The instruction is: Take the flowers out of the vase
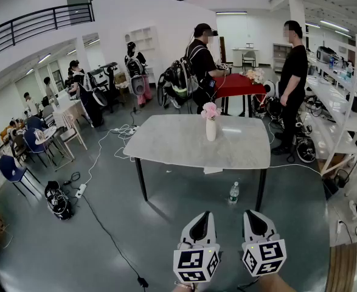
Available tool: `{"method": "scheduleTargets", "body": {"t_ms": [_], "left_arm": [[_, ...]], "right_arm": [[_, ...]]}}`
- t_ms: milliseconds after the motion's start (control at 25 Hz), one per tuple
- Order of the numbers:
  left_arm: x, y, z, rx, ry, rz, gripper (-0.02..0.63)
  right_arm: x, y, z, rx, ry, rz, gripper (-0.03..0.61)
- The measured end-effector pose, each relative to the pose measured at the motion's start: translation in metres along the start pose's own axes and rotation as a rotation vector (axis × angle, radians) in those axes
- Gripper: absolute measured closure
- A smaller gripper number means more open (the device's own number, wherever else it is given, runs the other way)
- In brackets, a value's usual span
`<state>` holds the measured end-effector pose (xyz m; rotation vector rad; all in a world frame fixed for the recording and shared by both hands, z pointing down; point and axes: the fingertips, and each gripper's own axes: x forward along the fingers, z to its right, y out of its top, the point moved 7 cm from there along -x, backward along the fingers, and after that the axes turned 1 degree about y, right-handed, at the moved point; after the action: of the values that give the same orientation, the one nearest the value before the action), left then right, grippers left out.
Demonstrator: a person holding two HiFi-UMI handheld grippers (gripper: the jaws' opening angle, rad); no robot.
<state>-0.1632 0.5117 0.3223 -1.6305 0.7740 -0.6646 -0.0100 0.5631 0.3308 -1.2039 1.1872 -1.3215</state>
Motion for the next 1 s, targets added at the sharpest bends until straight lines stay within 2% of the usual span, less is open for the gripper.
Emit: {"method": "scheduleTargets", "body": {"t_ms": [600,1000], "left_arm": [[-0.005,0.000,-0.033,-0.014,-0.007,-0.004,0.611],[-0.002,-0.006,-0.069,-0.032,-0.005,-0.019,0.610]], "right_arm": [[0.018,-0.005,-0.028,0.023,0.003,-0.005,0.561],[0.033,-0.019,-0.040,0.043,-0.060,-0.055,0.561]]}}
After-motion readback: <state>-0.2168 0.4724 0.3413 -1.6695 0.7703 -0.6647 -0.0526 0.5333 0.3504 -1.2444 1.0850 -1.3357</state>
